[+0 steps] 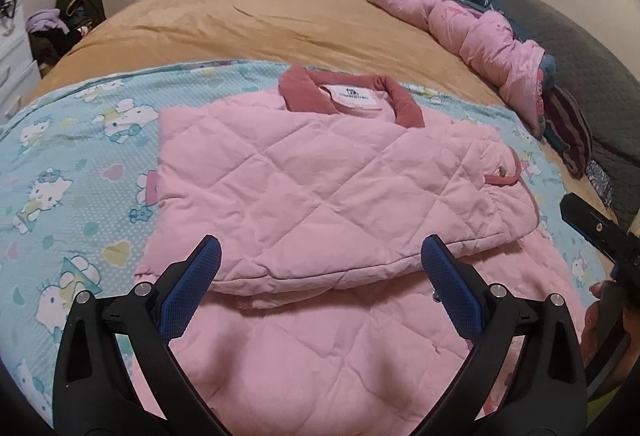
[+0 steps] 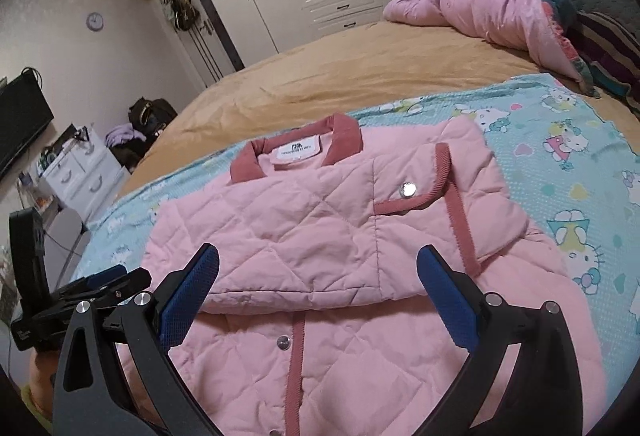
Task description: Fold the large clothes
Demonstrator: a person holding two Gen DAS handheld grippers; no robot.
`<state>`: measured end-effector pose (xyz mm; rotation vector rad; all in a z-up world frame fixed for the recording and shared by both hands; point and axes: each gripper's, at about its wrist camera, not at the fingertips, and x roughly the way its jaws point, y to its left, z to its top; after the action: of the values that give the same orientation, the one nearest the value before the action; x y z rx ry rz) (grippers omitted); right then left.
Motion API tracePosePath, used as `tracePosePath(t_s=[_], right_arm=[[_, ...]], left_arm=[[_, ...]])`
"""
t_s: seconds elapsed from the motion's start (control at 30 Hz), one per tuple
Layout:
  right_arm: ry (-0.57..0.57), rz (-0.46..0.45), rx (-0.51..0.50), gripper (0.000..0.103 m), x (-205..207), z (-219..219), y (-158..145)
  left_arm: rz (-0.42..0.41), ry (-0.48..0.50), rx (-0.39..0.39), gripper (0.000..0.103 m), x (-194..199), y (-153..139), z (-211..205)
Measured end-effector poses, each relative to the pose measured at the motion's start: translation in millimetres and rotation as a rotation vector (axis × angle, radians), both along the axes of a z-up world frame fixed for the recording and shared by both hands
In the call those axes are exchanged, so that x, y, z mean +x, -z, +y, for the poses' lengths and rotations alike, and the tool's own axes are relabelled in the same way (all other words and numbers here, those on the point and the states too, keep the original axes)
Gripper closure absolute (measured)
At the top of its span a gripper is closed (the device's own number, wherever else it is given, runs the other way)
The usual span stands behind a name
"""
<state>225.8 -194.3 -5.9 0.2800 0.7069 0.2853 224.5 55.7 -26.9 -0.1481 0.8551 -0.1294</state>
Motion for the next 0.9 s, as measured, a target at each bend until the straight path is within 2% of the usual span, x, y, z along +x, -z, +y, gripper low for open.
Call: tracePosePath(t_s=[0.27,0.53,0.9], right_arm=[[0.022,-0.025,0.011,0.004,-27.0,-8.8,-16.1],[0.025,-0.046,0.000,0.004,-51.7,-18.9,-39.3],[0.017,-0.076,0.014,0.004,-89.3,-34.1,-63.6]], left_arm=[[-0.055,-0.031,-0.028,0.009,-18.3,-23.1,5.6],[-0.120,-0.035,-0.071,0.009,-54.1,-53.4,2.3],[-0.113,-0.077,-0.080,0.009,-98.3,-67.6,3.3]])
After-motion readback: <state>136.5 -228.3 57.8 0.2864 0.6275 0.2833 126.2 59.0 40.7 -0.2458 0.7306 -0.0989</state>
